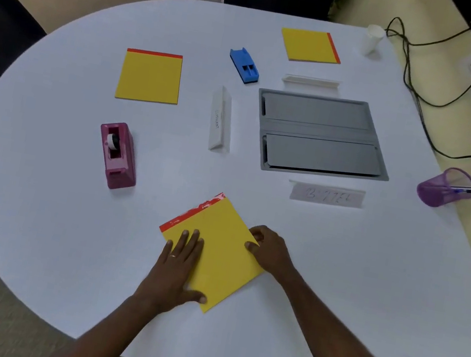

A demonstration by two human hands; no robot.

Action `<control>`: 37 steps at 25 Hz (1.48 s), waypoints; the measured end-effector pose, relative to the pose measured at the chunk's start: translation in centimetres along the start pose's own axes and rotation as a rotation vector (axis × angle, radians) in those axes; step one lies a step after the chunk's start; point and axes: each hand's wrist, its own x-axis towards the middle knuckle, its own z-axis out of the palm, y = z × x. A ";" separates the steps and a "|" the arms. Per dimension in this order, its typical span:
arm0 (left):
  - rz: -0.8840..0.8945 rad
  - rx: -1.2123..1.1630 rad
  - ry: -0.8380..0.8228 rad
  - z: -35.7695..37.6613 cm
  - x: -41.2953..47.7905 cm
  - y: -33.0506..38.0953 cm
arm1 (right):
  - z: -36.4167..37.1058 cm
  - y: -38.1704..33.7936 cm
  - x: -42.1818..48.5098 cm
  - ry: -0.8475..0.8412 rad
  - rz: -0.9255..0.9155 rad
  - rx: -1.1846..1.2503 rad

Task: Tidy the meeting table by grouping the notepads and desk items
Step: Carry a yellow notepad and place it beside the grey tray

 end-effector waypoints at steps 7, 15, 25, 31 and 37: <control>-0.167 -0.321 0.262 -0.8 0.7 0.6 | -3.7 -0.6 -1.9 -0.118 -0.087 0.343; -0.570 -1.243 0.380 -3.7 2.6 5.7 | -11.2 1.1 -4.8 -0.137 -0.104 0.689; -0.312 -1.548 0.194 -9.3 12.2 18.8 | -20.7 8.6 -6.1 0.038 0.022 1.337; -0.143 -1.428 0.170 -11.6 20.7 23.6 | -22.4 10.9 -4.5 0.161 -0.021 1.365; 0.065 -0.854 0.239 -13.4 29.5 23.5 | -26.2 11.2 0.8 0.355 -0.033 1.433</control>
